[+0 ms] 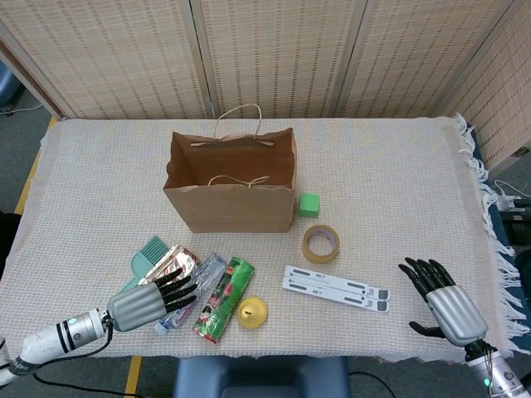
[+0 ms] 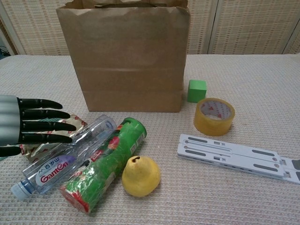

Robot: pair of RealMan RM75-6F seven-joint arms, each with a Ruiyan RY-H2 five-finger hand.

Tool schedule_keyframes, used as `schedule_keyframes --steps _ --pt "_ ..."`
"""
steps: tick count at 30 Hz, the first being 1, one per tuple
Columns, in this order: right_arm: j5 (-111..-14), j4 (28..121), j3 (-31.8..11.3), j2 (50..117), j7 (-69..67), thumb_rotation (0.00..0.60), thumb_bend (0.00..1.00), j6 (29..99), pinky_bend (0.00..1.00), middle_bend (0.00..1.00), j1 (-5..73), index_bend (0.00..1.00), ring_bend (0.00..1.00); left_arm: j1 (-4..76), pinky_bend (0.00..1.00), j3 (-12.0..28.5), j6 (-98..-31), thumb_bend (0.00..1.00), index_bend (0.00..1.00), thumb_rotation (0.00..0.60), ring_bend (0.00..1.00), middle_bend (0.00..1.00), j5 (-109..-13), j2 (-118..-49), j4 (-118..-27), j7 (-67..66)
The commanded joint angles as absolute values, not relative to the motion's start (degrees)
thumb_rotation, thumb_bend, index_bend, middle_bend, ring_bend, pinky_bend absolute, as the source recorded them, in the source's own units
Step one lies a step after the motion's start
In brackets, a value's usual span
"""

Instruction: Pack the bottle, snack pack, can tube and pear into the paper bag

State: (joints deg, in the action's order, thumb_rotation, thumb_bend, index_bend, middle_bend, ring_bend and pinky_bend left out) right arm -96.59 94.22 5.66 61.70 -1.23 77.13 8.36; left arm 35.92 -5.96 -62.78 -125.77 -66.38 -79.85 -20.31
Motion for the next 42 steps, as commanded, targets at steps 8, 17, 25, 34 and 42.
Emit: schedule_keyframes --steps 8,17,25,34,42 --pt "-96.2 94.8 5.9 61.2 -2.0 0.600 0.03 76.1 0.01 0.00 8.7 0.00 0.00 37.4 0.08 -7.1 -62.1 0.40 0.00 0.600 0.00 0.00 -125.9 -69.0 -77.1 -24.3" --pt "-95.8 95.1 5.8 61.1 -1.8 0.600 0.03 75.7 0.01 0.00 8.9 0.00 0.00 37.5 0.08 -9.5 -63.8 0.40 0.00 0.600 0.00 0.00 -127.3 -71.1 -76.0 -25.9" --pt "-95.8 95.6 6.0 61.1 -2.0 0.600 0.03 75.2 0.01 0.00 9.0 0.00 0.00 38.3 0.08 -10.1 -62.4 0.39 0.00 0.600 0.00 0.00 -126.8 -72.9 -75.1 -27.6" --pt "-95.6 96.0 6.2 60.8 -2.4 0.600 0.03 74.7 0.01 0.00 9.2 0.00 0.00 40.5 0.08 -11.0 -59.1 0.40 0.00 0.600 0.00 0.00 -127.1 -73.7 -75.7 -30.0" --pt "-95.5 96.3 6.2 60.7 -2.8 0.600 0.03 74.4 0.01 0.00 9.3 0.00 0.00 42.4 0.08 -11.1 -55.6 0.40 0.00 0.600 0.00 0.00 -126.0 -75.1 -75.8 -31.3"
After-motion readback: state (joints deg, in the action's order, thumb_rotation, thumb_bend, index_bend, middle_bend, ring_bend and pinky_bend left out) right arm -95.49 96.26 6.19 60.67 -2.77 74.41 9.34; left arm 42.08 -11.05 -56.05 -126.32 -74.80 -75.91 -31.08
